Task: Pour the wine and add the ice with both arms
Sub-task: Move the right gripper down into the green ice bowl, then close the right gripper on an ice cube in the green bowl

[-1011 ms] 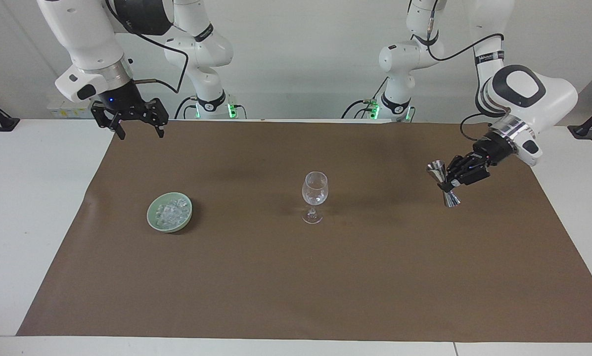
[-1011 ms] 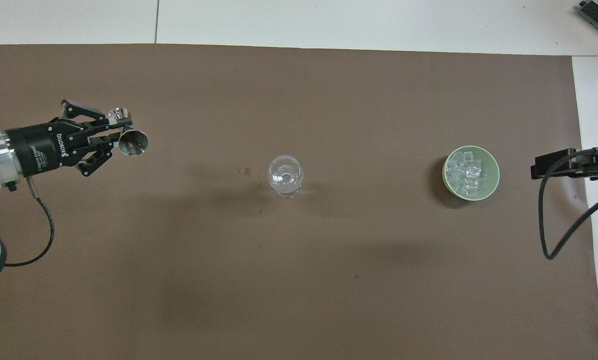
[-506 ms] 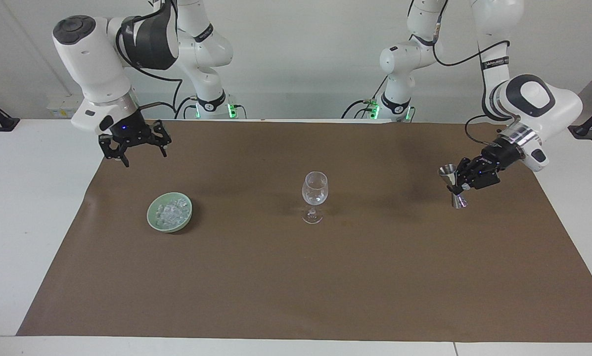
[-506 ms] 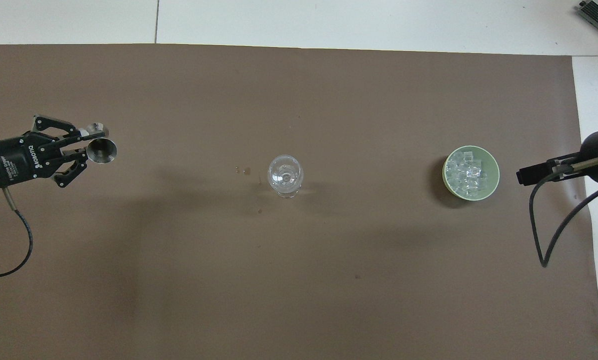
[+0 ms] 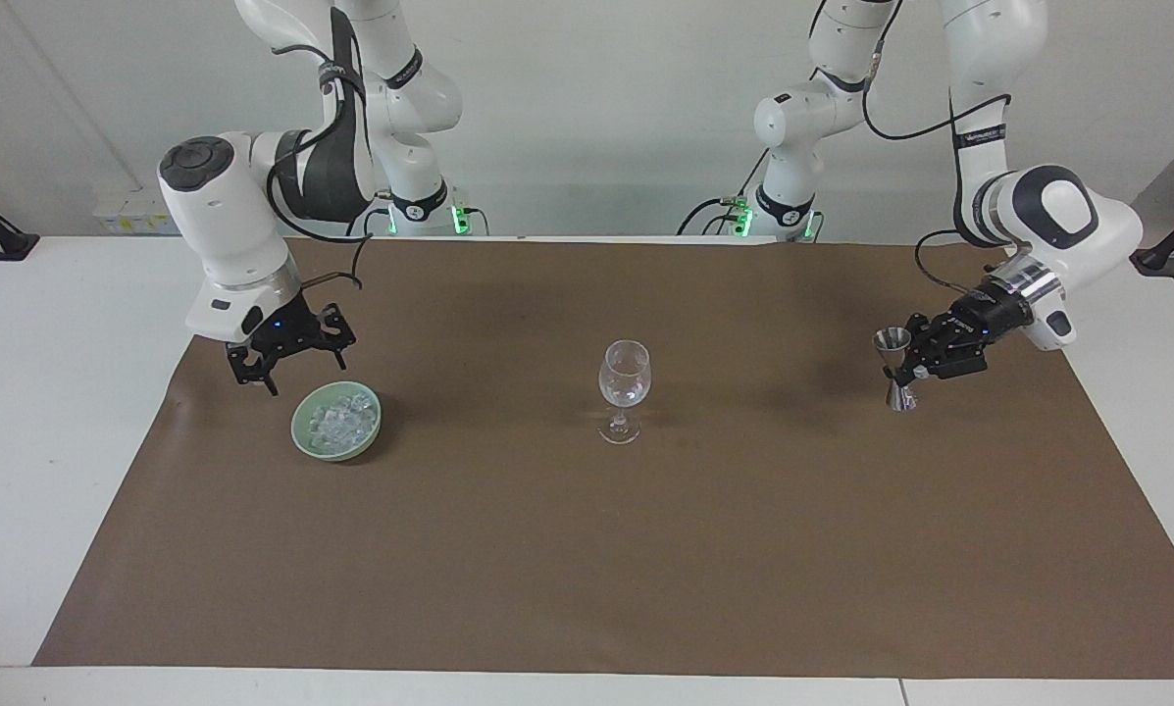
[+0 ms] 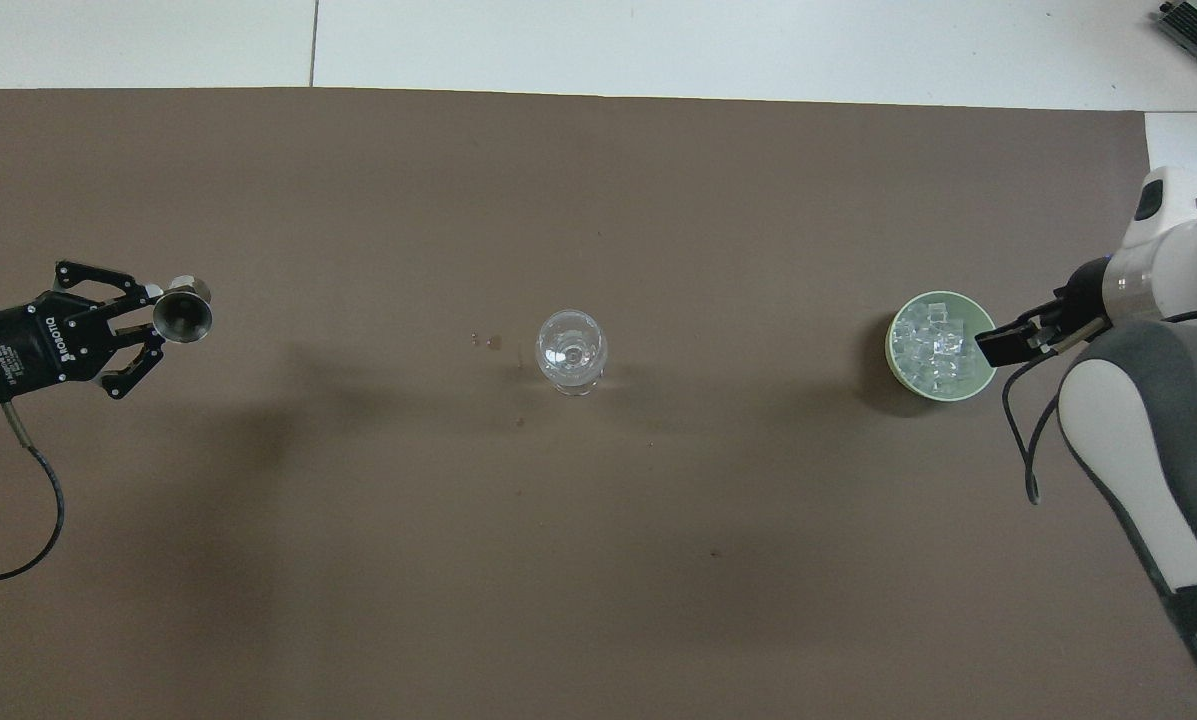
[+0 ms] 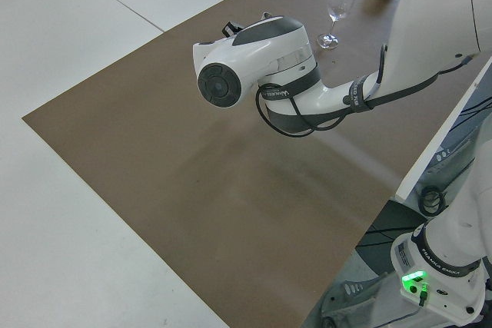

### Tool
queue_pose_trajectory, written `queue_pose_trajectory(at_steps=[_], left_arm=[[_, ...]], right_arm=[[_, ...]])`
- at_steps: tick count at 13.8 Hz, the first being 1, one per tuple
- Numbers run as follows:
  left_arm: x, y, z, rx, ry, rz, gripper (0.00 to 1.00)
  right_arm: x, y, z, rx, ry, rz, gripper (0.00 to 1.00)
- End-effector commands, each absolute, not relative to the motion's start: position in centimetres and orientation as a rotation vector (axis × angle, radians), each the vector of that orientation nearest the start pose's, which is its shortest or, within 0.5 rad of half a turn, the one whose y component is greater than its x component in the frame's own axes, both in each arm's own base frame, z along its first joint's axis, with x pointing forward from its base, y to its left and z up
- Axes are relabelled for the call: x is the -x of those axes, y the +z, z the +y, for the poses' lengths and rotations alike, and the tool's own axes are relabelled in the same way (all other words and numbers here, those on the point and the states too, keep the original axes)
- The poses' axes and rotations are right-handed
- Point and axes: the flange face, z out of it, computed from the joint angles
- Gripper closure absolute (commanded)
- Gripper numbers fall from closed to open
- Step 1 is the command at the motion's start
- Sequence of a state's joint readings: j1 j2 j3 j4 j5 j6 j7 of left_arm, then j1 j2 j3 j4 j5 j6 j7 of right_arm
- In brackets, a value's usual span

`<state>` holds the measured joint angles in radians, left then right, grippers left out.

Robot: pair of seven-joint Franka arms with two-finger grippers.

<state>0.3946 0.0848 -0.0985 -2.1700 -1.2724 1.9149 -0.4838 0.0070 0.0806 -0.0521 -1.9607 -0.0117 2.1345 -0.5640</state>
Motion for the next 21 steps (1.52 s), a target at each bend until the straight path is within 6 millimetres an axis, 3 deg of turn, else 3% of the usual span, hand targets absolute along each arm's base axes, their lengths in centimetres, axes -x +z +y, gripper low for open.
queue_pose_trajectory(at_steps=[1, 5, 9, 13, 17, 18, 21], left_arm=[[-53.4, 34.6, 11.9, -1.361, -0.569, 1.427, 1.00], [-53.9, 32.2, 13.9, -1.268, -0.661, 1.481, 1.00], [-54.2, 30.3, 14.5, -1.225, -0.717, 1.502, 1.00], [-54.8, 27.5, 15.6, -1.182, -0.777, 1.500, 1.00], [-55.3, 26.1, 15.7, -1.100, -0.873, 1.539, 1.00], [-55.2, 25.6, 15.7, -1.092, -0.885, 1.541, 1.00], [-55.0, 25.0, 16.4, -1.062, -0.898, 1.560, 1.00]], right_arm=[[-58.7, 41.9, -3.1, 3.035, -0.112, -0.904, 0.00], [-59.7, 39.6, -3.2, 3.000, -0.139, -1.055, 0.00], [-58.9, 36.8, -3.1, 3.005, -0.160, -1.054, 0.00], [-58.9, 36.0, -3.1, 3.006, -0.160, -1.052, 0.00], [-58.5, 35.3, -3.1, 3.006, -0.137, -1.036, 0.00], [-58.5, 34.9, -3.1, 3.005, -0.130, -1.036, 0.06], [-58.4, 34.4, -3.1, 3.008, -0.162, -1.050, 0.14]])
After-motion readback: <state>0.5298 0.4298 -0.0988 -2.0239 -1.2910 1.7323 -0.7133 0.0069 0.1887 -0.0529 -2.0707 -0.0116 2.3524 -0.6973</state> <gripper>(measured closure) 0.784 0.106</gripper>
